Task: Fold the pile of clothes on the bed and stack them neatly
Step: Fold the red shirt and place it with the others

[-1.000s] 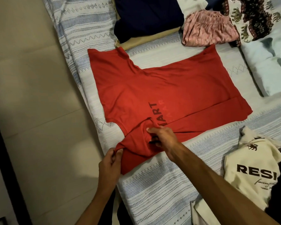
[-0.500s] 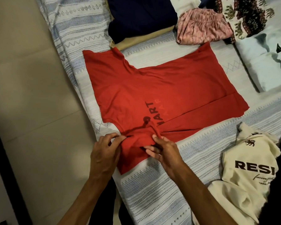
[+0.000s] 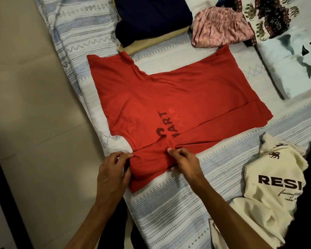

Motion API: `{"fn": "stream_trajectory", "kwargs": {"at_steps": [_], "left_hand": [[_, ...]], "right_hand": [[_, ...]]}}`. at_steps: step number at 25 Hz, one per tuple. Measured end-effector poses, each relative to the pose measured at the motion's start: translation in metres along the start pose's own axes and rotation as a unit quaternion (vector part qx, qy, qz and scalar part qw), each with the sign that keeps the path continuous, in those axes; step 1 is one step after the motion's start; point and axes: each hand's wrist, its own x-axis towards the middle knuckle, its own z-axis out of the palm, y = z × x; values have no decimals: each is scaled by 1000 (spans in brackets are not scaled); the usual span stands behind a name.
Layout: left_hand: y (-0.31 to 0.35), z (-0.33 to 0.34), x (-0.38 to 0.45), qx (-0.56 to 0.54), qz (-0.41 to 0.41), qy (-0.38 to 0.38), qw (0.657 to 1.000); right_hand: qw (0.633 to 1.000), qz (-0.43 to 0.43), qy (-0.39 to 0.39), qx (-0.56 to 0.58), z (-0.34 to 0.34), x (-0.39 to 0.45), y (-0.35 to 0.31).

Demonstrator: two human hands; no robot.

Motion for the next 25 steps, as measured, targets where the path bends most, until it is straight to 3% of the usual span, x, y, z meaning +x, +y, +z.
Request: {"fn": "stream_trajectory", "kwargs": {"at_steps": [3,6,8,11,13,16,17,20,25], "left_hand": [[-2,-1,4,-19,29,4,999],[-6,-7,-2,-89,-17,35,995],[-10,-9,-5,-84,-45,36,995],[-13,-8,-6,-63,-27,11,998],[-11,-5,-7,-98,-18,4,995],[-8,-3,-6,-182,-51,33,982],[-5,-4,-4,-204,-65,38,976],[7,-10,8,-226,-104,6,968],[-5,-10,27,-162,-72,-71,982]], "right_hand": [[998,-67,-12,-9,3,10,-15],[996,-45,-51,56,-1,17,-18],[996,-32,-36,68,-7,19,-9],[997,-46,-42,-55,-11,18,6],[986,-105,-19,-126,-14,18,7],[911,-264,128,-289,-30,31,-10],[881,-295,136,-345,-36,37,-18],[825,-295,17,-482,-51,65,-38],[705,-318,-141,-617,-51,88,-72]]}}
